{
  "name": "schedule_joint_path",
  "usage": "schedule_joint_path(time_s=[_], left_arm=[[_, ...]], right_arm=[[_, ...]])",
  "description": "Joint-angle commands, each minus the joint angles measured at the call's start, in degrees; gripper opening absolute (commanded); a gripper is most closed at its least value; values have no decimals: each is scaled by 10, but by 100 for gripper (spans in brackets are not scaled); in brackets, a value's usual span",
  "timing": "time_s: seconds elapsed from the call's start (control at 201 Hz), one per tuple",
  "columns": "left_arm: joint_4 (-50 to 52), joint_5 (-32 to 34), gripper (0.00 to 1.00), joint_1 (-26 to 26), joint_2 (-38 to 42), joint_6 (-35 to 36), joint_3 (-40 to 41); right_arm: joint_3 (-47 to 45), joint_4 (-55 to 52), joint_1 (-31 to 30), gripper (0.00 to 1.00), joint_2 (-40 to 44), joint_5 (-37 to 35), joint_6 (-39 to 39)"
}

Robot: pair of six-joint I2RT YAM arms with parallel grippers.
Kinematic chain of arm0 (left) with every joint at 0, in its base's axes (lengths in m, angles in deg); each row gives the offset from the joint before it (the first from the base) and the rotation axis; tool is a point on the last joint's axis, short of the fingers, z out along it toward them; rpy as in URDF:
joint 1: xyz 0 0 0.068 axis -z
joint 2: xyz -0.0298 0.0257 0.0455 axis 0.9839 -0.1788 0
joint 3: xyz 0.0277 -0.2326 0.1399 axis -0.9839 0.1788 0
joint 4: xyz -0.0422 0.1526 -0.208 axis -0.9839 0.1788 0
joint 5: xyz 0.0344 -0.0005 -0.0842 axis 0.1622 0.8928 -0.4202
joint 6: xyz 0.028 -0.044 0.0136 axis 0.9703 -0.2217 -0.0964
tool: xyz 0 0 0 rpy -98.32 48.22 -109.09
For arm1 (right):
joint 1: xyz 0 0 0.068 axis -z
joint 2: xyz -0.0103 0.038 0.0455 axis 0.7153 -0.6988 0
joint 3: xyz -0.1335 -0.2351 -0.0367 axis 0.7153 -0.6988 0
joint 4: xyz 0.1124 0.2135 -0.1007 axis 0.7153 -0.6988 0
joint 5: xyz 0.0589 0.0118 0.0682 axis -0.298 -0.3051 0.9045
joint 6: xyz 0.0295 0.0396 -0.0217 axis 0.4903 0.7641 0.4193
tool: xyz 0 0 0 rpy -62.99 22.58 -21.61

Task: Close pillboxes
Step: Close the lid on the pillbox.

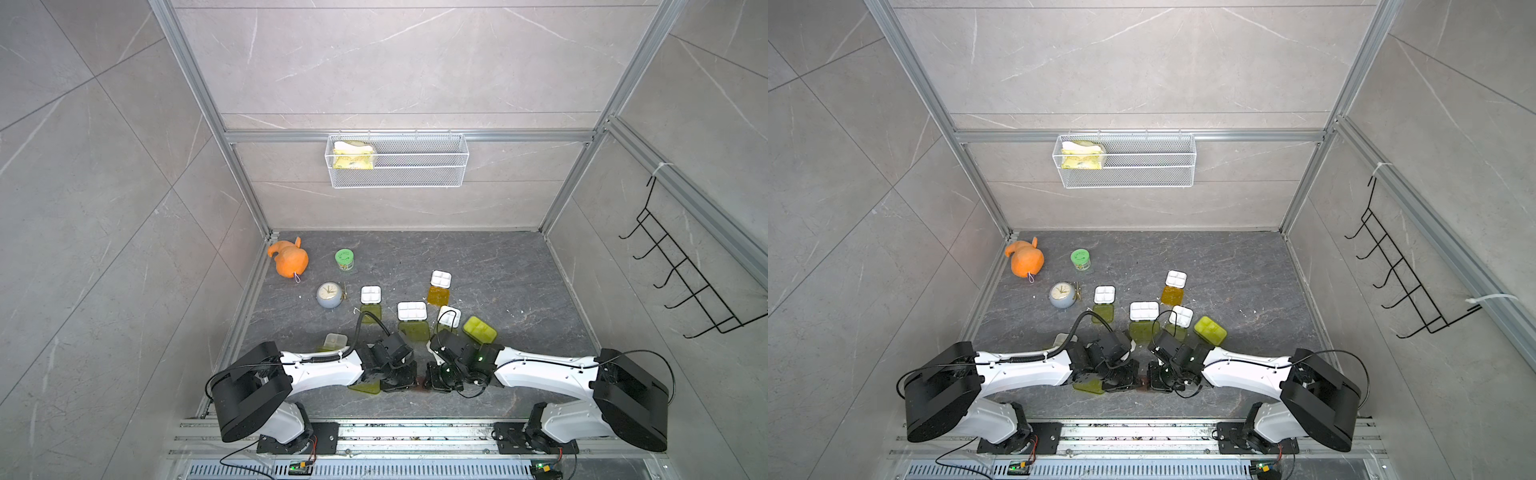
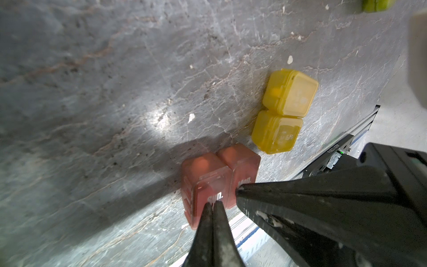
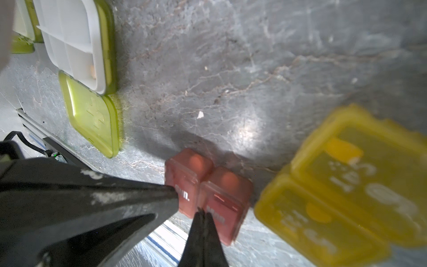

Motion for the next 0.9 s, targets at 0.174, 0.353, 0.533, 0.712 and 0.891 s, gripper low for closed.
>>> schedule_joint_path(time_s=[0.174, 0.353, 0.533, 0.712, 0.891], left_arm=[[65, 10, 0, 3, -14, -2, 14], [68, 12, 0, 3, -11, -1, 14], [67, 12, 0, 3, -14, -2, 12], [66, 12, 0, 2, -14, -2, 11], [66, 13, 0, 3, -15, -2, 11]], right_arm=[[-35, -74, -2, 0, -10, -37, -5], [-50, -80, -3, 0, 5, -39, -5], [-50, -63, -3, 0, -10, -38, -2], [-49, -50, -3, 0, -35, -35, -5], [-58, -53, -3, 0, -26, -38, -3]])
